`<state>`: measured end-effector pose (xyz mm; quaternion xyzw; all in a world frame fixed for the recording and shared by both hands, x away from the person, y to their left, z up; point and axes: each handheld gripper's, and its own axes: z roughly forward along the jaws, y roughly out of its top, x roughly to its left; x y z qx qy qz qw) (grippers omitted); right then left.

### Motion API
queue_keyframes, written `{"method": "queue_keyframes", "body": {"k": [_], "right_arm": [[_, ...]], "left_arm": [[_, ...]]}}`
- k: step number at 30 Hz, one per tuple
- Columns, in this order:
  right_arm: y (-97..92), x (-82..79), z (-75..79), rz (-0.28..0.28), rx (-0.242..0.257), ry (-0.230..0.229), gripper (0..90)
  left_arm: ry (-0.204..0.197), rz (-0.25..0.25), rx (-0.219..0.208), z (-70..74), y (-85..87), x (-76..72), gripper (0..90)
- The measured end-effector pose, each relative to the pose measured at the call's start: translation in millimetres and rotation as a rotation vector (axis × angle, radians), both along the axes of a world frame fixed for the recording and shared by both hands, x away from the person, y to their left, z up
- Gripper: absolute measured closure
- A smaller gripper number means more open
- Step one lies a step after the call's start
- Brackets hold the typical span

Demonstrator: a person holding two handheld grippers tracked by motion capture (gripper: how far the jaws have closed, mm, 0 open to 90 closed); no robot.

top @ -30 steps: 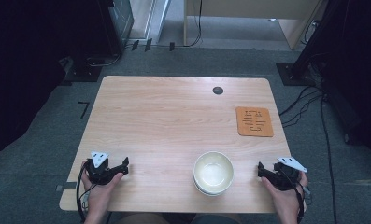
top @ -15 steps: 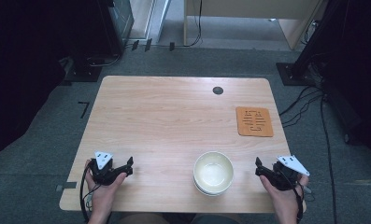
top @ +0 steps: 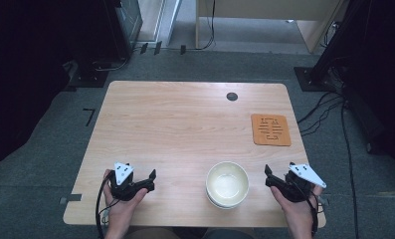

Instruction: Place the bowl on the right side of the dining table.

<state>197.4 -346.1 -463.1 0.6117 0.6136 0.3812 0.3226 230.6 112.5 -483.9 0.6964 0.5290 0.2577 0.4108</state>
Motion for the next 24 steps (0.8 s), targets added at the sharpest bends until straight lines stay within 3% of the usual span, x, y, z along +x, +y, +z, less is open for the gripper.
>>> {"method": "queue_keyframes", "body": {"k": [19, 24], "right_arm": [[19.3, -4.3, 15.6, 0.077, 0.031, -0.036, 22.2], [18.8, -5.5, 17.0, 0.085, 0.037, -0.045, 25.6]], "left_arm": [[-0.028, -0.07, -0.025, 18.2, -44.1, -8.4, 4.7], [-0.019, -0.091, -0.057, 20.0, -48.5, -8.0, 4.8]]}}
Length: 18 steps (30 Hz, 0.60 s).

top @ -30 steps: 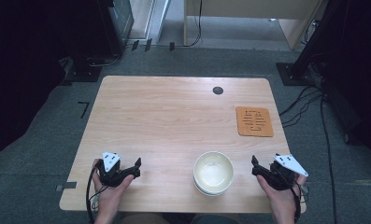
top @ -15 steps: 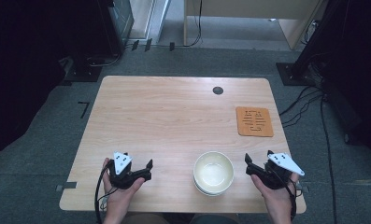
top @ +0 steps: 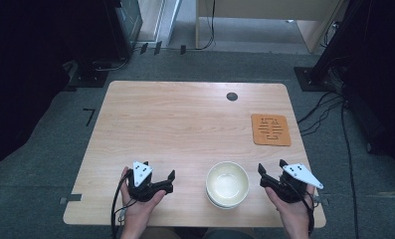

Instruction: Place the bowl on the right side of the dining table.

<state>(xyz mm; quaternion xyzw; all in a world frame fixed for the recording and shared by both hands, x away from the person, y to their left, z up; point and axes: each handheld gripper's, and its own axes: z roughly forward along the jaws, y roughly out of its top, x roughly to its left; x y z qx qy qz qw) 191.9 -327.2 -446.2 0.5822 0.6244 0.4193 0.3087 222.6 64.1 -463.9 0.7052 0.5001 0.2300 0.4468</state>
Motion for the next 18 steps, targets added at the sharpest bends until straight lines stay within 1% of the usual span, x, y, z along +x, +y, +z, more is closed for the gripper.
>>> {"method": "queue_keyframes", "body": {"k": [3, 5, 6, 10, 11, 12, 14, 18], "right_arm": [[1.6, -1.2, 2.2, 0.01, 0.007, -0.005, 27.6], [2.7, -1.6, 3.2, 0.016, 0.014, -0.007, 28.9], [2.7, -1.6, 3.2, 0.016, 0.014, -0.007, 28.9], [5.6, -2.6, 4.6, 0.028, 0.01, -0.008, 31.8], [6.3, -2.9, 5.2, 0.036, 0.009, -0.01, 33.9], [6.3, -2.9, 5.2, 0.036, 0.009, -0.01, 33.9], [6.9, -3.6, 5.7, 0.038, 0.006, -0.017, 37.8], [8.6, -4.4, 6.6, 0.058, 0.018, -0.018, 38.4]], "left_arm": [[0.0, -0.012, -0.005, 1.2, -3.8, -0.6, 6.3], [0.001, -0.029, -0.007, 1.8, -7.8, -1.1, 6.4], [-0.001, -0.032, -0.004, 2.2, -10.1, -1.7, 6.4], [-0.002, -0.057, -0.016, 4.3, -19.6, -3.2, 6.4], [-0.002, -0.065, -0.02, 5.0, -22.0, -3.4, 6.4], [-0.002, -0.071, -0.018, 5.7, -24.6, -3.5, 6.4], [-0.007, -0.088, -0.019, 7.4, -29.7, -3.8, 6.4], [-0.013, -0.119, -0.033, 11.4, -38.9, -4.4, 6.4]]}}
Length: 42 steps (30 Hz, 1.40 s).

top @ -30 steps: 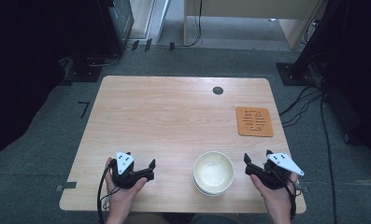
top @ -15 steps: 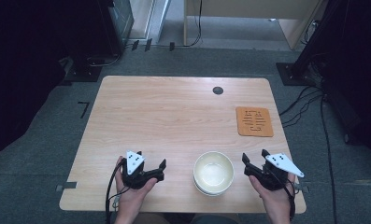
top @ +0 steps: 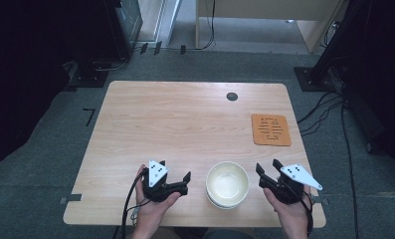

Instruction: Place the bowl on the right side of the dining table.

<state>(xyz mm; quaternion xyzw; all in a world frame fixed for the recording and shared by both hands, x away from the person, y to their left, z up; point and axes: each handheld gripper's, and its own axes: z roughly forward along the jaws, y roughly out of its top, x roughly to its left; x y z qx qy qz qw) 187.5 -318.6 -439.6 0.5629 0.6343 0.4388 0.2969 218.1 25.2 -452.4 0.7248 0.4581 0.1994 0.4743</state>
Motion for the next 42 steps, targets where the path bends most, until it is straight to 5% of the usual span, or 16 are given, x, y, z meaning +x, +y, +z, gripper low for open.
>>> {"method": "queue_keyframes", "body": {"k": [3, 7, 14, 25, 31, 42], "right_arm": [[3.0, -0.5, 0.0, 0.01, -0.014, 0.0, 36.1], [3.9, -2.0, 2.1, 0.026, 0.028, -0.009, 38.0], [8.4, -3.2, 1.5, 0.042, 0.003, -0.011, 39.8], [12.0, -3.5, 0.0, 0.039, -0.005, -0.005, 41.4], [12.9, -3.6, -1.3, 0.082, 0.034, 0.003, 41.2], [18.5, -3.9, -4.6, 0.1, -0.018, 0.008, 48.6]], "left_arm": [[-0.008, -0.006, -0.015, 3.2, -6.7, -1.0, 13.5], [-0.011, -0.033, -0.04, 7.4, -13.7, -1.3, 13.8], [-0.013, -0.06, -0.048, 11.9, -24.6, -2.5, 14.7], [-0.012, -0.111, -0.014, 11.1, -44.0, -5.9, 24.5], [-0.007, -0.146, 0.008, 9.0, -52.4, -7.1, 37.7], [-0.035, -0.166, 0.082, 5.6, -72.0, -10.7, 61.2]]}}
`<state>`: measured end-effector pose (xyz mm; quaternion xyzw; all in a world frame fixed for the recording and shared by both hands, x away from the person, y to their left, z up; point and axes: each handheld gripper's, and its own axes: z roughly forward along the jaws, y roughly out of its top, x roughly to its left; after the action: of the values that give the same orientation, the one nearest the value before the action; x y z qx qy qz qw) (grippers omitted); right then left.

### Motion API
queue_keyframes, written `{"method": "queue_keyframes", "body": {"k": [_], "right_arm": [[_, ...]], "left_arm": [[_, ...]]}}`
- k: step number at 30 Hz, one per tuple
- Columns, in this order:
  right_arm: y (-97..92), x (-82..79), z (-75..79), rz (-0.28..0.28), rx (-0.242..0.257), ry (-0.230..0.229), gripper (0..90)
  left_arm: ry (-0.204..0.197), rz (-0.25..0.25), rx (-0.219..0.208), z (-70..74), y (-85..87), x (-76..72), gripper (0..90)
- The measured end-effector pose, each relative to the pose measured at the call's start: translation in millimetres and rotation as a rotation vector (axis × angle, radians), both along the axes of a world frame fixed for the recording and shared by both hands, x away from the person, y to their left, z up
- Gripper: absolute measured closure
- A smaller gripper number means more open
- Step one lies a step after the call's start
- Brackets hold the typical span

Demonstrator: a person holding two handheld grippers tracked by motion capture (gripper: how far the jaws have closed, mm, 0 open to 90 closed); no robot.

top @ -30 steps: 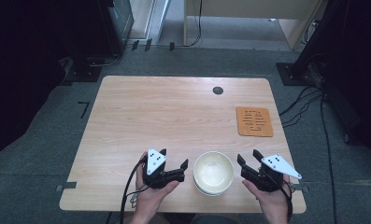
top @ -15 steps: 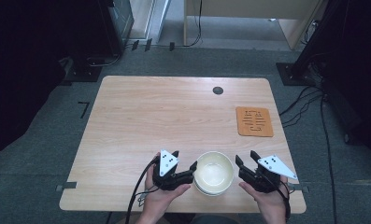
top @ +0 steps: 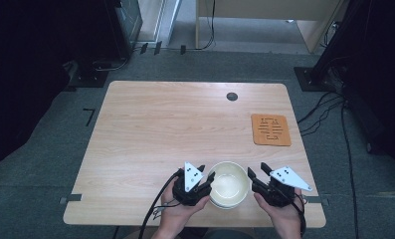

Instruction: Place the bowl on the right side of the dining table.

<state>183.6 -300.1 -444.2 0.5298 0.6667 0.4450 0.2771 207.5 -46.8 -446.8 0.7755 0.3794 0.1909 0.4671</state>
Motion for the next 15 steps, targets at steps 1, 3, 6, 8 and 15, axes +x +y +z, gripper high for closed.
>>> {"method": "queue_keyframes", "body": {"k": [1, 3, 6, 8, 15], "right_arm": [[0.0, -0.1, 0.1, -0.001, -0.001, 0.0, 48.1], [0.0, -0.5, 0.3, -0.005, -0.002, -0.001, 46.8], [-1.6, -1.2, 1.5, -0.001, 0.014, 0.0, 43.3], [-1.9, -1.7, 2.5, 0.0, 0.018, -0.006, 42.8], [-0.6, -3.0, 3.0, -0.011, 0.026, -0.009, 39.7]], "left_arm": [[0.0, -0.001, 0.006, -0.3, -0.9, -0.1, 63.7], [-0.001, -0.005, 0.011, -0.9, -2.5, 0.0, 66.8], [-0.005, -0.007, 0.024, -1.0, -5.2, 0.1, 69.4], [-0.008, -0.01, 0.032, -1.5, -7.2, 0.0, 71.9], [-0.027, 0.006, 0.066, -2.0, -14.9, 0.7, 80.9]]}}
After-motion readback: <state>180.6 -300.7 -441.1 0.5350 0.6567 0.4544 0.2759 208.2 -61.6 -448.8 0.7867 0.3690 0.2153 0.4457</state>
